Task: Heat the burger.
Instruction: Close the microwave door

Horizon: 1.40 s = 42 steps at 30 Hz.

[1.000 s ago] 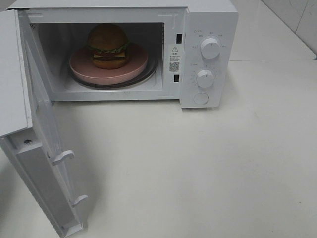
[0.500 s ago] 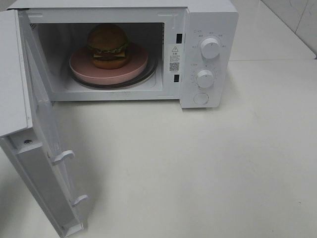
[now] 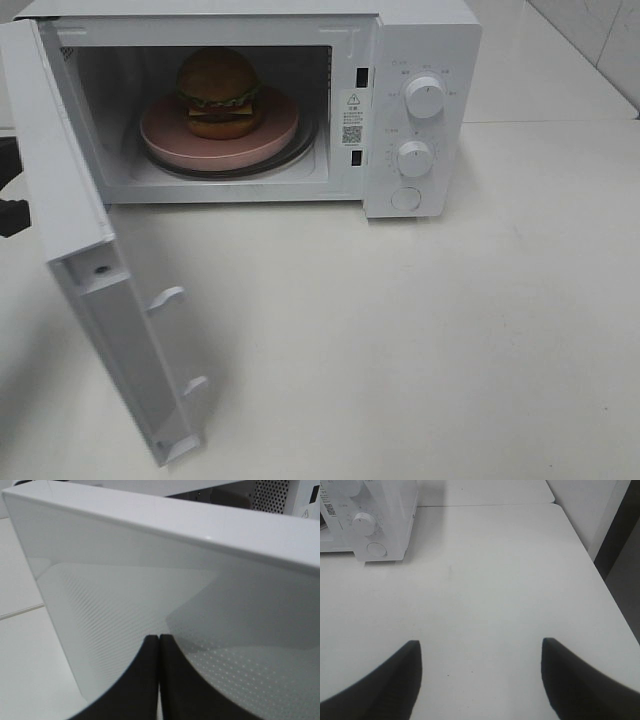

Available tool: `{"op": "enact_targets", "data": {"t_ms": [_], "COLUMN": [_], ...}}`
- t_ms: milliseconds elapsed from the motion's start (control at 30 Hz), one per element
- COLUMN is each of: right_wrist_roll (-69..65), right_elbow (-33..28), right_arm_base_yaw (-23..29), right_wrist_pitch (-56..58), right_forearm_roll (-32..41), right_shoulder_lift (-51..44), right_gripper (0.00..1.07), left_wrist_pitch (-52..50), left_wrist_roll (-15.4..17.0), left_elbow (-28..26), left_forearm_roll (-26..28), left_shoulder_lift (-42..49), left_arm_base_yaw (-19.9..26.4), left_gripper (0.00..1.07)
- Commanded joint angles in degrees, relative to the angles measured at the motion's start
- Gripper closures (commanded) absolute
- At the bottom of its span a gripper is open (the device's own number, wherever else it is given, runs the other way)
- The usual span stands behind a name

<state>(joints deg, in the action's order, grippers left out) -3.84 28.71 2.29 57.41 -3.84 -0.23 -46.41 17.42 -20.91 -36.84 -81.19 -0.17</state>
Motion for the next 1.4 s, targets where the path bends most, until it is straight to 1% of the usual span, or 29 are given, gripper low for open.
{"op": "enact_targets", "data": {"t_ms": [33,100,133,167,200,300,333,400,467,533,567,600,667,867,900,933,967,1000,1033,1100,1300,1367,1400], "right_wrist_roll": [0.6,0.6,0.6,0.6,0.6,0.6,0.6,0.6,0.6,0.6,0.6,0.6,0.6,0.6,0.6,0.6,0.6,0.6,0.6,0.6,0.6,0.6,0.6], "right_elbow": [-0.2,-0.2,-0.2,-0.2,-0.2,-0.2,-0.2,-0.2,-0.2,-0.2,-0.2,-0.2,-0.2,-0.2,-0.2,-0.2,-0.2,-0.2,-0.2,-0.2,-0.2,-0.2,-0.2], "right_arm_base_yaw": [-0.3,-0.3,-0.3,-0.3,-0.3,-0.3,-0.3,-0.3,-0.3,-0.3,-0.3,-0.3,-0.3,-0.3,-0.3,-0.3,-0.3,-0.3,-0.3,-0.3,-0.3,-0.3,-0.3], "right_wrist_pitch": [-0.1,-0.1,-0.1,-0.1,-0.1,-0.1,-0.1,-0.1,-0.1,-0.1,-0.1,-0.1,-0.1,-0.1,-0.1,-0.1,-0.1,-0.1,-0.1,-0.1,-0.1,-0.1,-0.1], "right_forearm_roll": [-0.1,-0.1,-0.1,-0.1,-0.1,-0.1,-0.1,-0.1,-0.1,-0.1,-0.1,-0.1,-0.1,-0.1,-0.1,-0.1,-0.1,-0.1,-0.1,-0.1,-0.1,-0.1,-0.1], "right_shoulder_lift": [-1.5,-1.5,-1.5,-1.5,-1.5,-1.5,-1.5,-1.5,-1.5,-1.5,-1.5,-1.5,-1.5,-1.5,-1.5,-1.5,-1.5,-1.5,-1.5,-1.5,-1.5,-1.5,-1.5], "right_gripper": [0.41,0.41,0.41,0.41,0.41,0.41,0.41,0.41,0.41,0.41,0.41,0.41,0.41,0.41,0.41,0.41,0.41,0.41,0.41,0.41,0.41,0.41,0.41], "left_wrist_pitch": [-1.3,-0.9,-0.9,-0.8,-0.8,-0.8,-0.9,-0.9,-1.2,-1.3,-1.3,-1.3,-1.3,-1.4,-1.3,-1.3,-1.3,-1.3,-1.3,-1.3,-1.3,-1.3,-1.3], "left_wrist_roll": [1.3,1.1,1.1,1.0,0.5,-0.1,-1.5,-1.8,-3.0,-3.2,-3.7,-3.7,-4.4,-4.5,-4.9,-4.9,-5.4,-6.6,-6.6,-8.3,-8.4,-9.4,-9.4], "left_elbow": [-2.2,-5.0,-5.0,-5.7,-6.9,-7.3,-8.4,-8.8,-11.2,-11.7,-12.7,-12.7,-14.0,-16.2,-17.1,-17.1,-17.3,-18.0,-18.0,-19.5,-22.4,-24.4,-24.4], "left_forearm_roll": [-1.0,-0.1,-0.1,0.7,2.6,3.7,5.4,5.9,8.6,9.4,10.9,10.9,12.7,14.6,16.6,16.6,17.4,19.2,19.2,21.4,24.3,26.8,26.8], "left_shoulder_lift": [-0.7,-3.6,-3.6,-4.5,-6.2,-7.1,-8.7,-9.3,-11.7,-12.1,-13.1,-13.1,-14.3,-16.5,-17.2,-17.2,-17.5,-18.1,-18.1,-19.3,-22.1,-23.6,-23.6], "left_arm_base_yaw": [-1.3,-4.9,-4.9,-5.8,-7.4,-8.0,-9.4,-10.2,-13.2,-13.8,-15.2,-15.2,-16.8,-19.2,-20.3,-20.3,-20.9,-22.1,-22.1,-23.8,-26.4,-27.6,-27.6], "left_gripper": [1.07,1.07,1.07,1.07,1.07,1.07,1.07,1.07,1.07,1.07,1.07,1.07,1.07,1.07,1.07,1.07,1.07,1.07,1.07,1.07,1.07,1.07,1.07]}}
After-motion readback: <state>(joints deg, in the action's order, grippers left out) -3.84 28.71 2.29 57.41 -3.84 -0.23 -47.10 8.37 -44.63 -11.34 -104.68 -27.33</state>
